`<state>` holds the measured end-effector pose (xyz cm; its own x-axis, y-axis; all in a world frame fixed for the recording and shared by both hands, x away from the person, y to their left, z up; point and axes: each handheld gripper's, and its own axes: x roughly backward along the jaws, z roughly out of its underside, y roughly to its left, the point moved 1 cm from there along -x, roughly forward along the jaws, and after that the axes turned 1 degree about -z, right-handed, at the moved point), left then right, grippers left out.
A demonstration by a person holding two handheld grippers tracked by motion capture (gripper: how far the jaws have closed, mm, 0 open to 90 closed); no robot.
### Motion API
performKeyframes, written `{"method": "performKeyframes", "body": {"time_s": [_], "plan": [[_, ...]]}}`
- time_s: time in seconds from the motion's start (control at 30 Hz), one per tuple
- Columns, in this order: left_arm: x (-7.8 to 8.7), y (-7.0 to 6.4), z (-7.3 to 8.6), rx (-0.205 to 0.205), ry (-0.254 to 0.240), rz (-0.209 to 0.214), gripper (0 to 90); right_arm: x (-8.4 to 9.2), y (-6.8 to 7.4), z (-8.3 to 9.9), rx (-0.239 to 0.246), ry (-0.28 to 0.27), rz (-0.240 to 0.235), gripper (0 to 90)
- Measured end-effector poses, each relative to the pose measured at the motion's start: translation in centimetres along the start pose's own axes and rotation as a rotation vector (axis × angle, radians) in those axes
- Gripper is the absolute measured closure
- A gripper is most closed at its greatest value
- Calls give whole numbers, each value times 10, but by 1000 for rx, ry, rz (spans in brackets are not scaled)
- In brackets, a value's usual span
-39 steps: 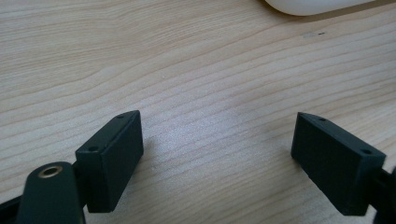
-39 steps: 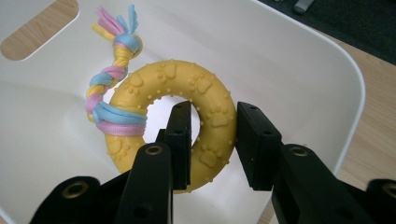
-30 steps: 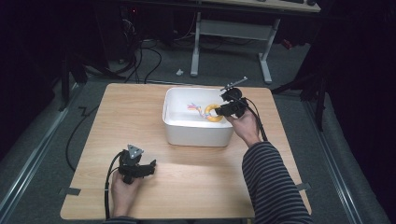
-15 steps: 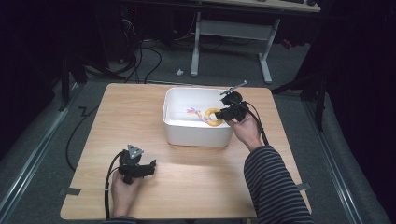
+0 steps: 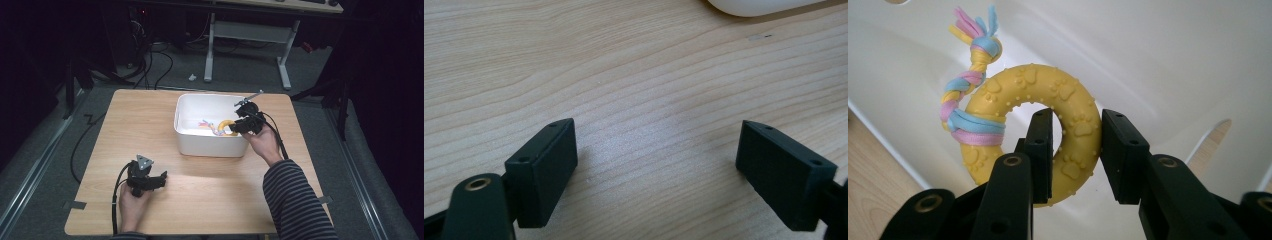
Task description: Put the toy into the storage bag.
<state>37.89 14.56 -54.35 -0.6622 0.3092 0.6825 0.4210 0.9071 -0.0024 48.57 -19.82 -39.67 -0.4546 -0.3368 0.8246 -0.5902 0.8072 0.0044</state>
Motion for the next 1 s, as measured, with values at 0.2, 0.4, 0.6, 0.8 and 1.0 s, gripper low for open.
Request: {"method": "performKeyframes", "body": {"time_s": [0.2,0.4,0.6,0.8,1.0], "plan": [[0,0,0,0,0,-1,171,3,4,1,15,0,-6,678],[0,0,0,0,0,-1,171,4,2,2,13,0,-15,677],[0,0,0,0,0,-1,171,6,0,3,-9,-15,-53,559],[0,0,0,-1,0,-1,169,17,-3,6,-9,-60,-15,478],[0,0,0,-1,0,-1,168,37,-7,16,-17,-136,-3,463]]}}
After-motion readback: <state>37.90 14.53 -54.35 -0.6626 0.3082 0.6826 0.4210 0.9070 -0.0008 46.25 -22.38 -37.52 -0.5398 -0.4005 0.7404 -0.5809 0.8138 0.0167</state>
